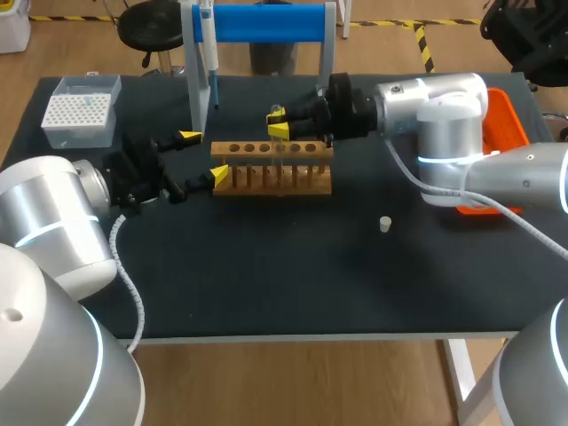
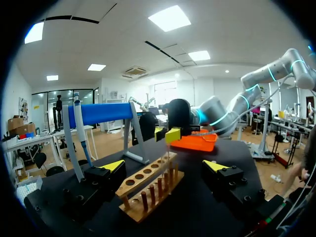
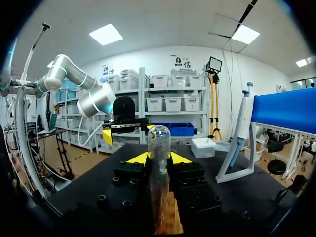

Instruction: Invert the test tube, pick up the pipette, mount the tip to pipette, aspirate from beaker and dispense into the tube, eject the tip, return the pipette, and cap with the stopper.

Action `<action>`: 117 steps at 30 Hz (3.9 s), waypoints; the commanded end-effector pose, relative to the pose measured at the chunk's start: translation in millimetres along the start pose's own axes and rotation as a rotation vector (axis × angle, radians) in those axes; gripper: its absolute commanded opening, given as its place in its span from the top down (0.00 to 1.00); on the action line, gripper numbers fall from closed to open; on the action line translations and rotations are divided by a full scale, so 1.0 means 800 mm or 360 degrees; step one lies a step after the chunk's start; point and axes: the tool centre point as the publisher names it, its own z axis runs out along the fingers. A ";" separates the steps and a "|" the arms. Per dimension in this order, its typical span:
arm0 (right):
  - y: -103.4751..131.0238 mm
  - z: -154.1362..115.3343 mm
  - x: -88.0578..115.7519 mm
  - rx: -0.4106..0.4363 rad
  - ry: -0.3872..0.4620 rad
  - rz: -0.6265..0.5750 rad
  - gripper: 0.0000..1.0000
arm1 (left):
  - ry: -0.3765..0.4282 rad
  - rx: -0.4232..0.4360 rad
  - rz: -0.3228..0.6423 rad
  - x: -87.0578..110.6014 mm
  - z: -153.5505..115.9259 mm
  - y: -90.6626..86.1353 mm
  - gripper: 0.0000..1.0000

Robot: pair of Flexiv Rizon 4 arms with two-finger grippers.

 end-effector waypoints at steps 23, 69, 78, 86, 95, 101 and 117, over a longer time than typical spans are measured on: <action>0.019 -0.008 0.004 0.0029 -0.0044 -0.0025 1.00 | -0.0010 -0.0002 0.0001 0.003 0.000 -0.001 0.00; 0.068 -0.013 0.007 -0.0026 -0.0100 -0.0048 1.00 | -0.0010 -0.0002 0.0001 0.003 0.000 -0.001 0.00; 0.080 -0.015 0.016 -0.0038 -0.0098 -0.0063 1.00 | -0.0010 -0.0002 0.0001 0.003 0.000 -0.001 0.00; 0.091 -0.020 0.026 -0.0028 -0.0099 -0.0071 1.00 | -0.0010 -0.0002 0.0001 0.003 0.000 -0.001 0.00; 0.102 -0.025 0.044 0.0016 -0.0112 -0.0079 1.00 | -0.0010 -0.0002 0.0001 0.003 0.000 -0.001 0.00; 0.107 -0.031 0.061 0.0016 -0.0127 -0.0073 1.00 | -0.0010 -0.0002 0.0001 0.003 0.000 -0.001 0.00; 0.116 -0.045 0.096 -0.0007 -0.0151 -0.0062 1.00 | -0.0010 -0.0002 0.0001 0.003 0.000 -0.001 0.00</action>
